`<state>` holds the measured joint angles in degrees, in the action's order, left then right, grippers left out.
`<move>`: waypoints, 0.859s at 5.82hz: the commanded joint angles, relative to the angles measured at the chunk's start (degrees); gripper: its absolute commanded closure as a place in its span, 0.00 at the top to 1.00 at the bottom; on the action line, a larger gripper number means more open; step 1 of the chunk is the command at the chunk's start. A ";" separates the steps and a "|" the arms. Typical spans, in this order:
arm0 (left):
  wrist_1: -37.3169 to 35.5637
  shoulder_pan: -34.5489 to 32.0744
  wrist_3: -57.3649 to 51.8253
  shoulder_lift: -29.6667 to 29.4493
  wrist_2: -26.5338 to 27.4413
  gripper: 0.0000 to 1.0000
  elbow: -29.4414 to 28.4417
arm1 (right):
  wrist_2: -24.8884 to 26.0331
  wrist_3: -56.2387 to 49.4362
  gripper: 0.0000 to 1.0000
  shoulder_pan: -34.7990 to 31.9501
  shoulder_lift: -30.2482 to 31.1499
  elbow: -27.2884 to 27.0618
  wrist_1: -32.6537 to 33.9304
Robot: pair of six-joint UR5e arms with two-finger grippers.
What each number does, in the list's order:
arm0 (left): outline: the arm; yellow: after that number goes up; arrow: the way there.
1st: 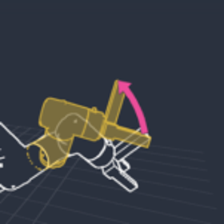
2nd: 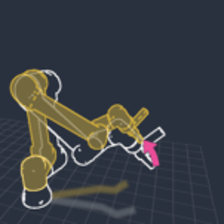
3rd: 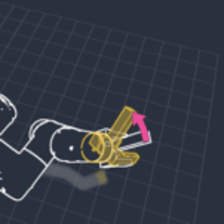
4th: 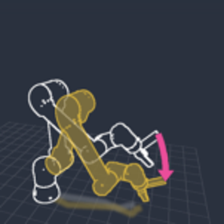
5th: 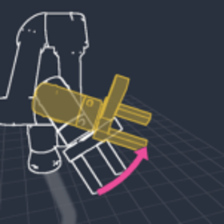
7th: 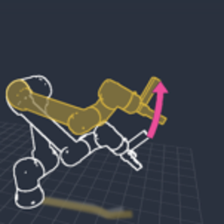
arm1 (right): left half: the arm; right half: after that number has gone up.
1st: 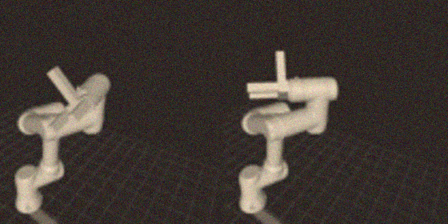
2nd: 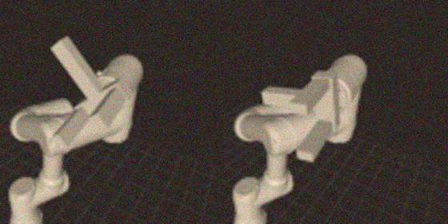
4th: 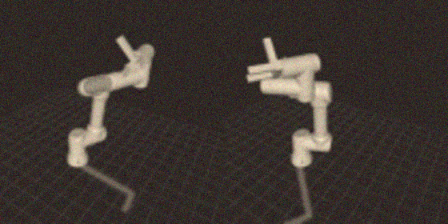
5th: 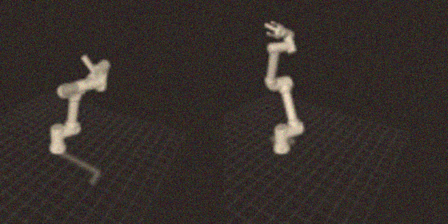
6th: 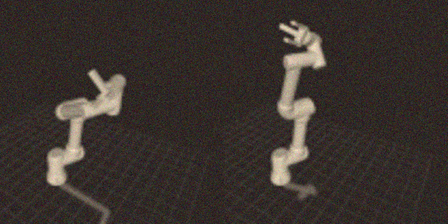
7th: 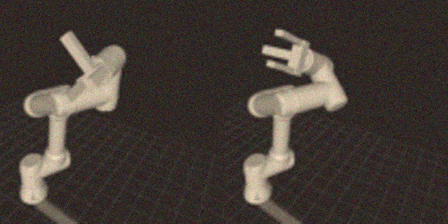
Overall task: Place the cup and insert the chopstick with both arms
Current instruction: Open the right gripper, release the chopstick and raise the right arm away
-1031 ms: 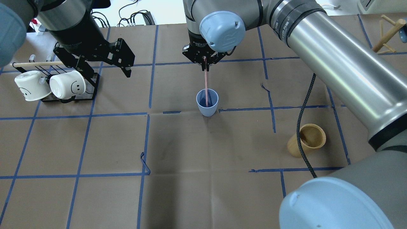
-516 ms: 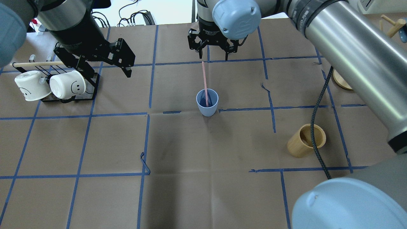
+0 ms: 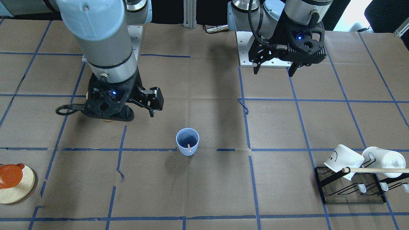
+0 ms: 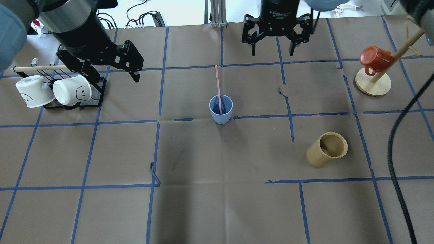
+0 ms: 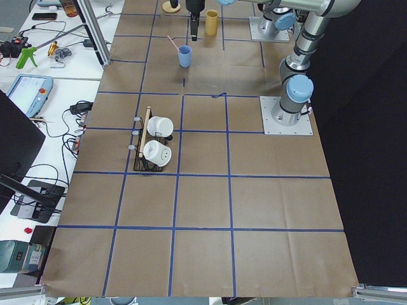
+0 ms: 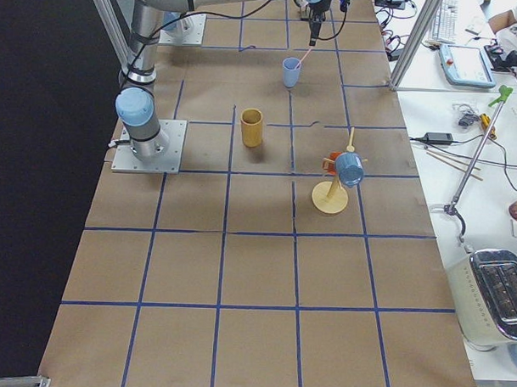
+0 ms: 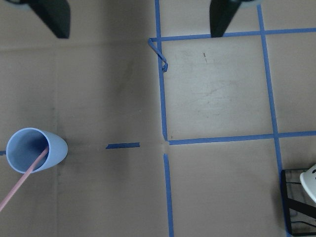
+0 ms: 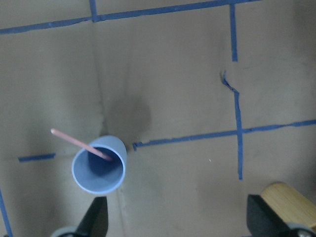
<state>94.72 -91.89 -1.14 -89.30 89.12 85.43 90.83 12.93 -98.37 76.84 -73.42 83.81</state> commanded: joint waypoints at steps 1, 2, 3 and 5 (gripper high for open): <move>0.02 -0.05 0.00 0.09 0.00 0.99 0.00 | -0.47 -6.75 1.00 7.01 11.00 -13.52 3.16; 0.02 -0.05 0.09 0.18 0.00 0.99 0.09 | -0.65 -5.82 1.00 7.66 12.44 -16.81 6.24; 0.02 -0.05 0.00 0.18 0.00 0.99 0.00 | -0.74 -4.50 1.00 7.32 12.72 -16.93 6.45; 0.02 0.04 0.00 0.18 0.00 0.99 0.09 | -0.65 -4.05 1.00 6.96 12.20 -14.58 6.02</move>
<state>94.74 -91.87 -1.14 -89.13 89.12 85.50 90.16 8.69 -91.29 89.26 -89.33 90.09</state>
